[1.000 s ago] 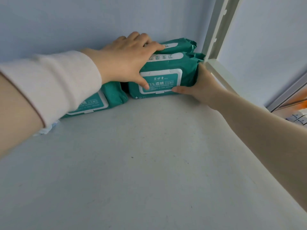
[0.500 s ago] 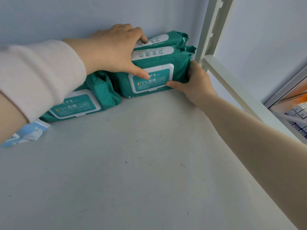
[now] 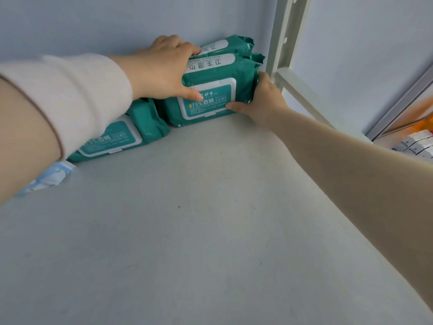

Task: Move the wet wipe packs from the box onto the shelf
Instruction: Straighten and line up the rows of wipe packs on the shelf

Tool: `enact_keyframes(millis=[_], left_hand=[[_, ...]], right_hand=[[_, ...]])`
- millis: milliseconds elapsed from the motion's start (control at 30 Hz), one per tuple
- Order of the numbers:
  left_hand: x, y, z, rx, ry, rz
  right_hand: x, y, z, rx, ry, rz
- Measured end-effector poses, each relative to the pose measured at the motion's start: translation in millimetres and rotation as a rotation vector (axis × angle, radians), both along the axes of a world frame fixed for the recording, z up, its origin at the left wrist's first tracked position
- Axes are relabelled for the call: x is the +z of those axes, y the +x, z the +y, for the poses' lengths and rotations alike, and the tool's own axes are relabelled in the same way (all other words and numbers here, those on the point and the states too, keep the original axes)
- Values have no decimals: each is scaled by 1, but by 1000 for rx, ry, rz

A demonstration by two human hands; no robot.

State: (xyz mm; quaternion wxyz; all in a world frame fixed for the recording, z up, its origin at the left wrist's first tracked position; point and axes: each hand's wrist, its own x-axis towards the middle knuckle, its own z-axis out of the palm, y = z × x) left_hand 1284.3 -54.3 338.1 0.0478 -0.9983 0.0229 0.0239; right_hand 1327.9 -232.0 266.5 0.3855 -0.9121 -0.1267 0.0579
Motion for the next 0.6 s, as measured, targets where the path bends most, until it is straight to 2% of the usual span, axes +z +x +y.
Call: enact_keyframes(millis=[100, 167, 233, 333, 500, 600], left_hand=[[11, -11, -13, 24, 159, 30], [20, -25, -21, 7, 228, 24], [29, -44, -29, -66, 289, 25], [38, -83, -45, -193, 389, 59], [26, -160, -74, -326, 396, 234], [21, -203, -93, -376, 444, 355]], right_hand=[[22, -18, -7, -22, -177, 0], [35, -38, -16, 9, -322, -68], [47, -65, -26, 81, -514, -113], [64, -116, -38, 132, -765, -53], [79, -209, -55, 129, -969, 64], [85, -267, -71, 115, -1010, 154]])
